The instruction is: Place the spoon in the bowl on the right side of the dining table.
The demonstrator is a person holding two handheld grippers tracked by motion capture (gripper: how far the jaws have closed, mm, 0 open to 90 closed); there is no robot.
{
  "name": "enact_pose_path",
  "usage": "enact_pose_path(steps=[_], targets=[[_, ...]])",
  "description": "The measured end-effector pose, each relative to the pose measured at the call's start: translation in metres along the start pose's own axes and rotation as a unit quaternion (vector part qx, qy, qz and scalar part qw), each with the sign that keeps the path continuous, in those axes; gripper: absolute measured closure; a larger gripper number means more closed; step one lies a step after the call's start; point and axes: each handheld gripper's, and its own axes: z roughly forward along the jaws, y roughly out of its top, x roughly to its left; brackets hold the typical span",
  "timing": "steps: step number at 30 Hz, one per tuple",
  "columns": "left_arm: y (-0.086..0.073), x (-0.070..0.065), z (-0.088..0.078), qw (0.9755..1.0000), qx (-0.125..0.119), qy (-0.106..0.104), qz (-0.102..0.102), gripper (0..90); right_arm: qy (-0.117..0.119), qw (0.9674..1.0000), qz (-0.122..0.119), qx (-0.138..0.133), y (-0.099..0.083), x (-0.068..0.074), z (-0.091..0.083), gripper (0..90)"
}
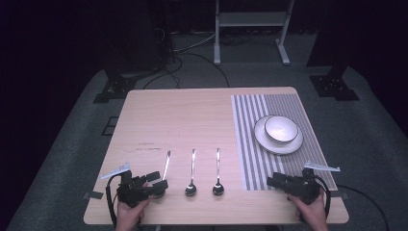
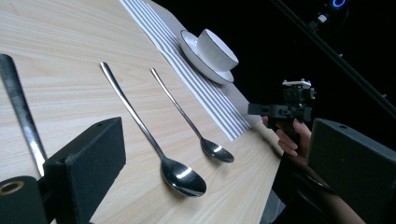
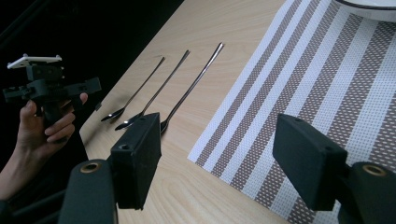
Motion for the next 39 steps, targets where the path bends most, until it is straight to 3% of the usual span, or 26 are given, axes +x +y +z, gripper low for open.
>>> enact_pose_path(steps=[20, 39], targets=[[-0.004, -0.007, 0.032, 0.9988, 0.041, -0.027, 0.005, 3.4, -0.004, 0.9999, 0.001, 0.015, 0.007, 0.001, 0.009, 31.2], [-0.013, -0.018, 0.062, 0.9927, 0.101, -0.065, -0.003, 4.2, 0.008, 0.9988, -0.024, 0.042, 0.027, 0.016, 0.033, 31.3]])
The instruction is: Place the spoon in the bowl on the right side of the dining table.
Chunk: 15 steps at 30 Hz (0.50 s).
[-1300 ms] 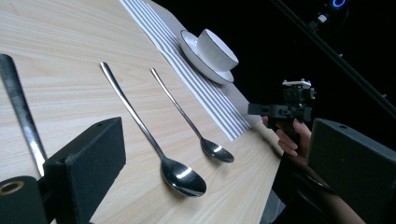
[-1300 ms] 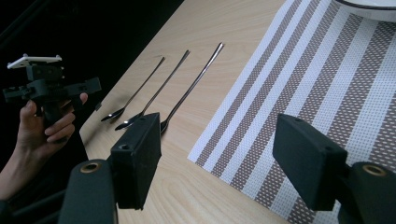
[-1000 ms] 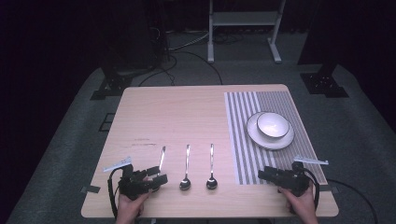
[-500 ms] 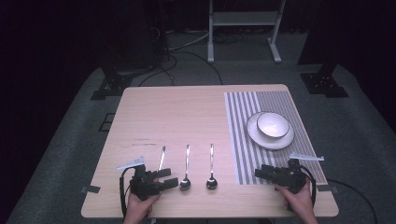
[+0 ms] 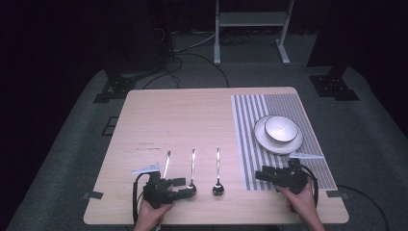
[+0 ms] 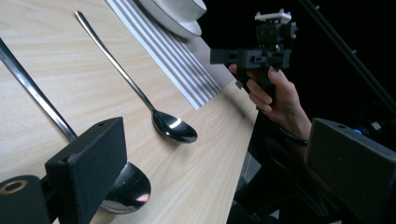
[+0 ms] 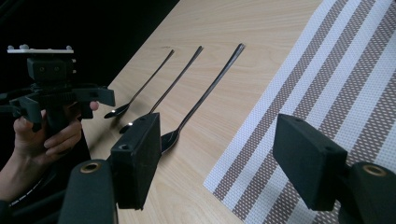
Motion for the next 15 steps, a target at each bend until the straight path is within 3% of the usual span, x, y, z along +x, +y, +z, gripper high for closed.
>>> enact_pose_path(steps=[15], targets=[[-0.005, 0.001, 0.014, 0.9988, 0.048, -0.005, -0.011, 4.5, 0.002, 0.9998, -0.013, 0.012, 0.012, 0.007, 0.01, 31.3]])
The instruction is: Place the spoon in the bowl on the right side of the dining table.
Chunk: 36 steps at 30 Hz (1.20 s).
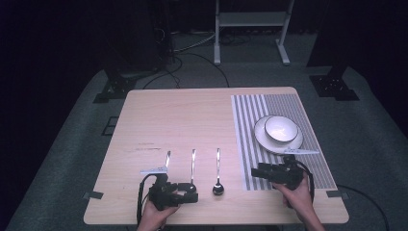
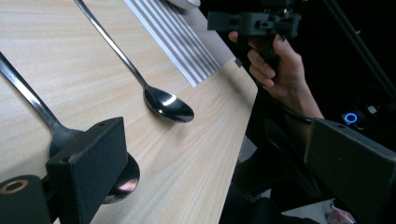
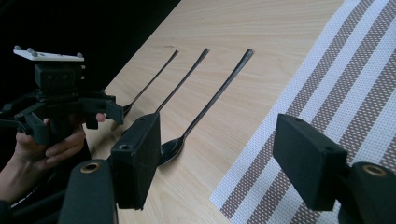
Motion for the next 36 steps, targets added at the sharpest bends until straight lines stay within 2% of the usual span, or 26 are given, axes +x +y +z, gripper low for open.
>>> enact_pose_path(steps=[5, 6, 8, 11, 13, 17, 26, 31, 36], targets=[[-0.002, 0.001, 0.004, 0.9998, 0.02, 0.002, -0.008, 4.5, 0.001, 1.0, -0.005, 0.002, 0.003, 0.003, 0.002, 31.3], [-0.003, 0.003, 0.007, 0.9989, 0.042, 0.015, -0.014, 4.5, 0.001, 1.0, -0.007, 0.004, 0.005, 0.004, 0.004, 31.3], [-0.005, 0.005, 0.011, 0.9975, 0.059, 0.03, -0.022, 4.9, 0.001, 0.9999, -0.009, 0.006, 0.007, 0.005, 0.005, 31.3], [-0.004, 0.004, 0.012, 0.9968, 0.066, 0.037, -0.024, 5.0, 0.002, 0.9999, -0.014, 0.009, 0.009, 0.008, 0.009, 31.3], [-0.005, 0.005, 0.01, 0.9976, 0.058, 0.031, -0.023, 5.2, 0.003, 0.9998, -0.017, 0.011, 0.011, 0.01, 0.011, 31.3], [-0.005, 0.006, 0.01, 0.9972, 0.062, 0.034, -0.025, 5.2, 0.006, 0.9997, -0.02, 0.015, 0.014, 0.013, 0.016, 31.3], [-0.005, 0.007, 0.009, 0.9975, 0.059, 0.026, -0.029, 5.3, 0.015, 0.9992, -0.027, 0.025, 0.022, 0.018, 0.03, 31.3], [-0.005, 0.008, 0.009, 0.9974, 0.059, 0.026, -0.032, 5.3, 0.018, 0.9991, -0.023, 0.031, 0.024, 0.019, 0.036, 31.3], [-0.005, 0.008, 0.008, 0.9972, 0.064, 0.024, -0.032, 5.3, 0.025, 0.9986, -0.026, 0.04, 0.028, 0.022, 0.05, 31.3]])
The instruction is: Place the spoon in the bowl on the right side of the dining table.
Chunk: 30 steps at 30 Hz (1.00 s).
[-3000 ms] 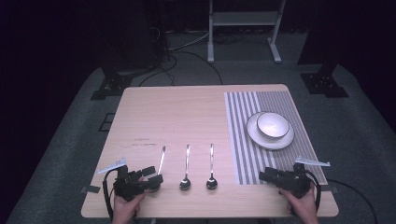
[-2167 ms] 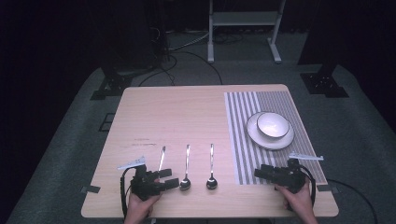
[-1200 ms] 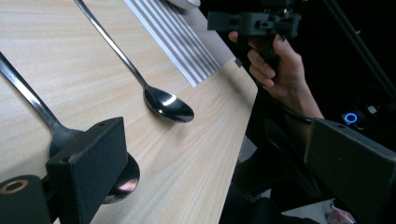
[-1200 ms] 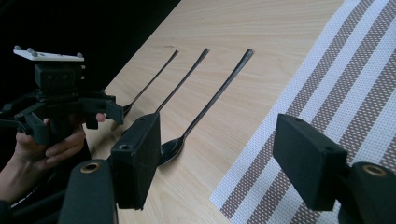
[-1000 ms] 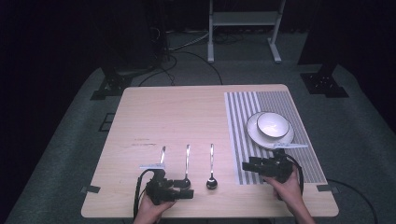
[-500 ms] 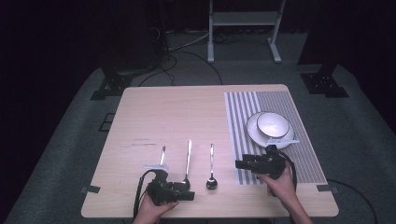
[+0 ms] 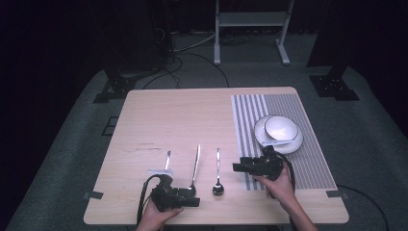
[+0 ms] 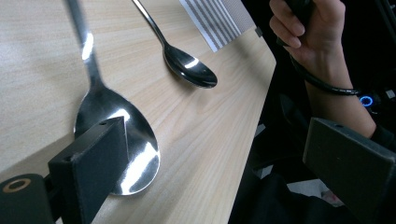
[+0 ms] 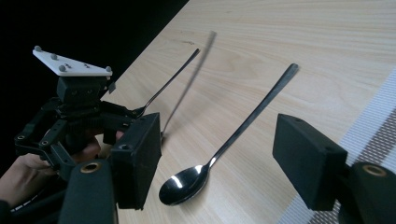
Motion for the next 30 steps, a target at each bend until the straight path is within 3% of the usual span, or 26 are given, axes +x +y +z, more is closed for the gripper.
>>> enact_pose_path(steps=[30], targets=[[0.0, 0.002, -0.002, 1.0, -0.001, -0.002, 0.001, 5.5, 0.029, 0.9989, 0.004, 0.037, 0.015, 0.004, 0.052, 34.2]])
